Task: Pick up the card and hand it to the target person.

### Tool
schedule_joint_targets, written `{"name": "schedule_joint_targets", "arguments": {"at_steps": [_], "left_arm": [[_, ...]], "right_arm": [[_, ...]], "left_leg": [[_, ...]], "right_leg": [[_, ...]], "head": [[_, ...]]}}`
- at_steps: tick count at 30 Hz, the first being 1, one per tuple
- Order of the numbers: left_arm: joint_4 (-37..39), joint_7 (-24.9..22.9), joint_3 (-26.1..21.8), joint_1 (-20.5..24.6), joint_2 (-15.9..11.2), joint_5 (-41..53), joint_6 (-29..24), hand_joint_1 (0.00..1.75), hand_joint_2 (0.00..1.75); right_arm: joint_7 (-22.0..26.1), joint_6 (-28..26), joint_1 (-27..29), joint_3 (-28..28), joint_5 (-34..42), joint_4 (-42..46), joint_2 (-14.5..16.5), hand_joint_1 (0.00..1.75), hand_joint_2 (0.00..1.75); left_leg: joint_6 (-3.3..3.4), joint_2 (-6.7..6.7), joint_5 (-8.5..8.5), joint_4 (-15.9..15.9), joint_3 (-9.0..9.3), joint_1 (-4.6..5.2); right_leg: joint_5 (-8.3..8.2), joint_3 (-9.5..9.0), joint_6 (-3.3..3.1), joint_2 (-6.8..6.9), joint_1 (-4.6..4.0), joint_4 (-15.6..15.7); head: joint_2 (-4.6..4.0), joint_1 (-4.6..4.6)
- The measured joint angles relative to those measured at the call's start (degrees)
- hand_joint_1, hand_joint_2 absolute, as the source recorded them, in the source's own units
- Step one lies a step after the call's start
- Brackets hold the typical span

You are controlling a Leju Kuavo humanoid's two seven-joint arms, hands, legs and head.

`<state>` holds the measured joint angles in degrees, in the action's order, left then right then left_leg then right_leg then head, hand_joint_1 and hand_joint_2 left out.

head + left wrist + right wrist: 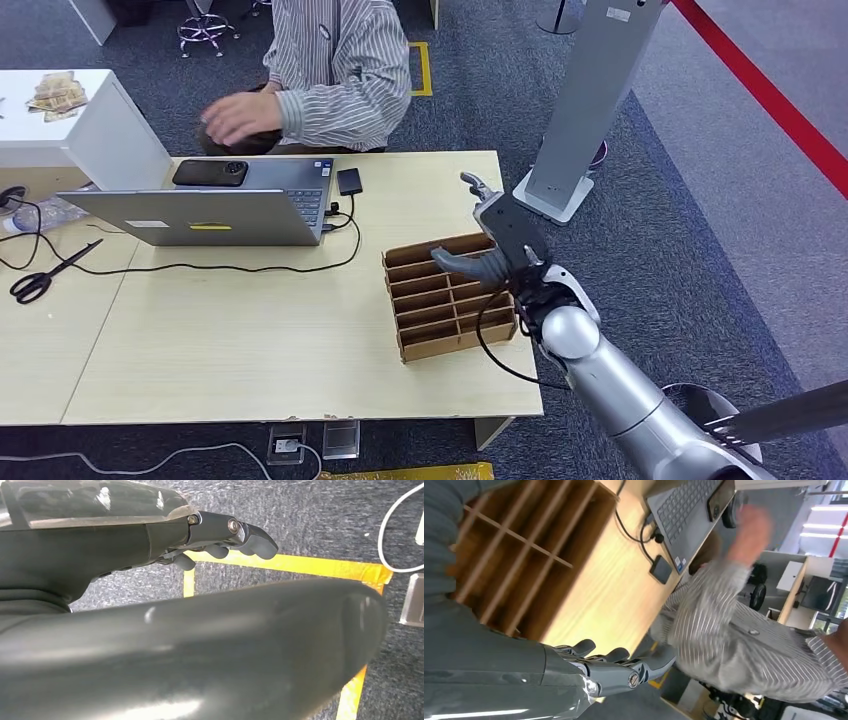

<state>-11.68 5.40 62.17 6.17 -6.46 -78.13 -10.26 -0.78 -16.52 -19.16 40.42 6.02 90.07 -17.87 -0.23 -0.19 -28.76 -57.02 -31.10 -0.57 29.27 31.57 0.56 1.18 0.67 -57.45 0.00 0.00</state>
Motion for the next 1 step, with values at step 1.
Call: {"name": "schedule_joint_targets", "arguments": {"at_steps": [1], "left_arm": [[0.0,-0.09,-0.07,0.0,0.01,-0.06,-0.1,0.0,0.0]], "right_arm": [[0.12,-0.15,0.9,-0.48,0.76,0.55,-0.2,0.0,1.75]], "left_leg": [[0.0,0.02,0.0,-0.01,-0.01,0.01]], "right_leg": [[0.0,0.02,0.0,-0.01,0.01,-0.02]], "head": [[0.0,0.0]]}}
